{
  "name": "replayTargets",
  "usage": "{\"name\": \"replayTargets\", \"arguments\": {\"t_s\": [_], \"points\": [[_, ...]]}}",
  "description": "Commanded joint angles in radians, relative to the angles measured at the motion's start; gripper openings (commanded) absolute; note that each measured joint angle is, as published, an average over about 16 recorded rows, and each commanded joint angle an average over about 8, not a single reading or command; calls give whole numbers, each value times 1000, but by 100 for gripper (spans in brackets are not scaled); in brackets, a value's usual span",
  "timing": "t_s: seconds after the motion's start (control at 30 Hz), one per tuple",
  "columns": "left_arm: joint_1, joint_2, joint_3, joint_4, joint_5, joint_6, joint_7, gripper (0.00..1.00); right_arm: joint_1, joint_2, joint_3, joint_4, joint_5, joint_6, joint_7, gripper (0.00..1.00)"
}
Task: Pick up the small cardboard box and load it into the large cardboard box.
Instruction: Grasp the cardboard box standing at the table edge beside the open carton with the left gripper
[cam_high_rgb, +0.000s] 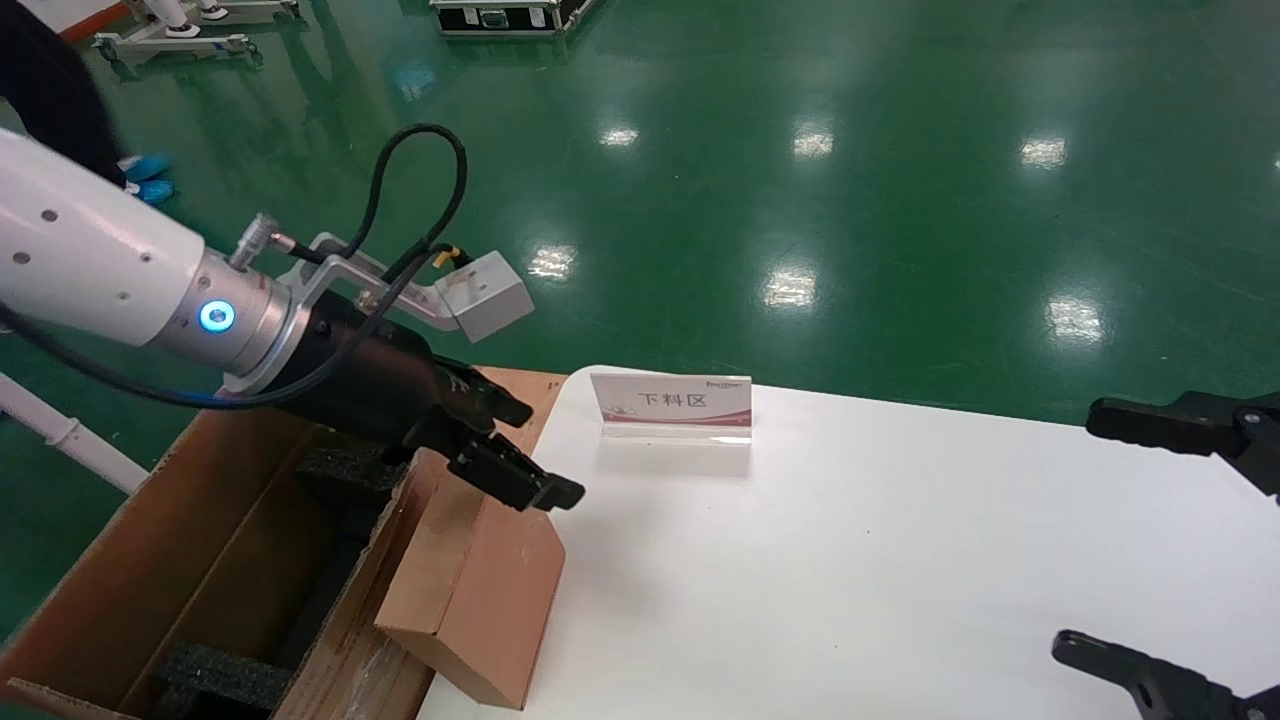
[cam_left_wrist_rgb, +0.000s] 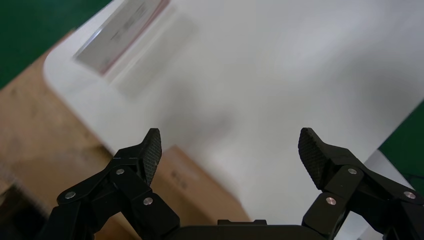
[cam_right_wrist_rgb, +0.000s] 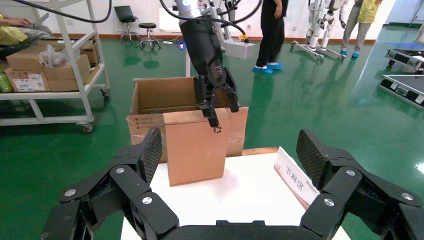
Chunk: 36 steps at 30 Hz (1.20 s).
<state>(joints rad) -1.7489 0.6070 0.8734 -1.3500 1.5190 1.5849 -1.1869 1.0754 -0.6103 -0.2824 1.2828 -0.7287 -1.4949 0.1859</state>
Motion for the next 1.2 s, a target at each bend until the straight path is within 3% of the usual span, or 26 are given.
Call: {"name": "replayTargets", "arguments": {"t_s": [0.03,0.23,0.7,0.9,1.2], "points": [[-42,7,53,-1,25,2,-51,100,0,0,0,0,0,0,0,100],[-176,29,246,-3,40,6,-164,100,0,0,-1,0,0,0,0,100],[-419,53,632,-8,-53,-4,-321,100,0,1,-2,0,1,1,-1,100],[-460,57,724,-9,-105,-24,-337,100,0,1,-2,0,1,1,-1,100],[-456,59,792,-8,-121,-53,-348,100,1,1,-3,0,2,1,-1,100]]}}
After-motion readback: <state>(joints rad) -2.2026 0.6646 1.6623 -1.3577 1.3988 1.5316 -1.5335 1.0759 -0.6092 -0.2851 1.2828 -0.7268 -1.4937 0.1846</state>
